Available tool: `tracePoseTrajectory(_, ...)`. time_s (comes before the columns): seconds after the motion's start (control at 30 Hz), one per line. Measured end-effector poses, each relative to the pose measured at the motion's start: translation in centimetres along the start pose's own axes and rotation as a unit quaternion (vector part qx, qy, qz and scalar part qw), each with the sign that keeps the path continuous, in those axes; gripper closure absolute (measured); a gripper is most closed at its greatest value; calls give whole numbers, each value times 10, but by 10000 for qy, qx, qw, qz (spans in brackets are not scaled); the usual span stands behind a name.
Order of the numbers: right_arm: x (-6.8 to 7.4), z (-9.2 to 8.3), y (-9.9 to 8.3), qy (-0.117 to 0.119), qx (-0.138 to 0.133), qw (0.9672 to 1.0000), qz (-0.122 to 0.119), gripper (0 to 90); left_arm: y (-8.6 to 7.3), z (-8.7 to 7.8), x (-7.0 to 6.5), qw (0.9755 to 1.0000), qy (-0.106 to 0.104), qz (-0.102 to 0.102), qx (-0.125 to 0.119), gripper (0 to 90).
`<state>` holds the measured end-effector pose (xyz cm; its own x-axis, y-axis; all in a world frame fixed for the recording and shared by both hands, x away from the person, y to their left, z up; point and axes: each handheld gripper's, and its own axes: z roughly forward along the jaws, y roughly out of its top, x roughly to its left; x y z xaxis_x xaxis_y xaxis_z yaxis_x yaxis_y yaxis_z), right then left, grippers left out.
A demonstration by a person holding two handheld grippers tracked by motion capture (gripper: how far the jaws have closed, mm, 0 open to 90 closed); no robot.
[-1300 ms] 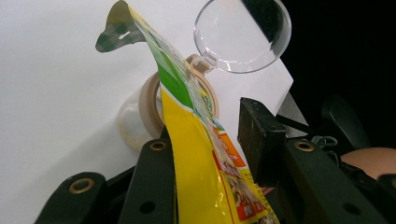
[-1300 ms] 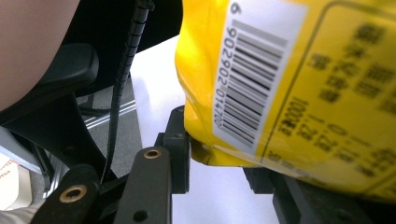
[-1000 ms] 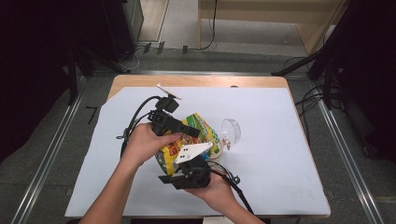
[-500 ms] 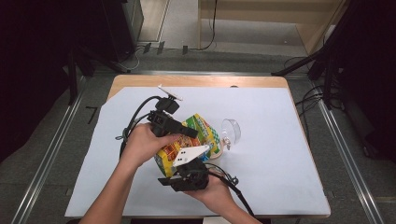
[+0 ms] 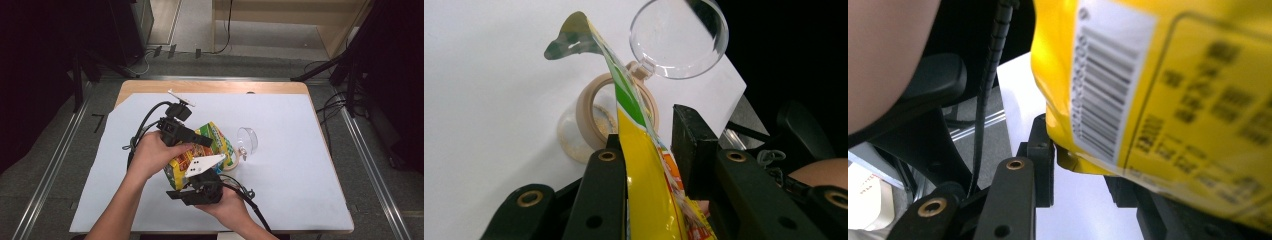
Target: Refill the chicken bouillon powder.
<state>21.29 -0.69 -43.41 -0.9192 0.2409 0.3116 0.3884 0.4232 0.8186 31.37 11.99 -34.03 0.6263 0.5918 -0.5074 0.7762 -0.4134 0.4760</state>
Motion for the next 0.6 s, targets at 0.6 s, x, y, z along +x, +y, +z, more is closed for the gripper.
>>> tracePoseTrajectory(0.6, 1, -1, 6, -162, 46, 9997, -147, 701, 0, -2, 6, 9997, -103, -179, -128, 666)
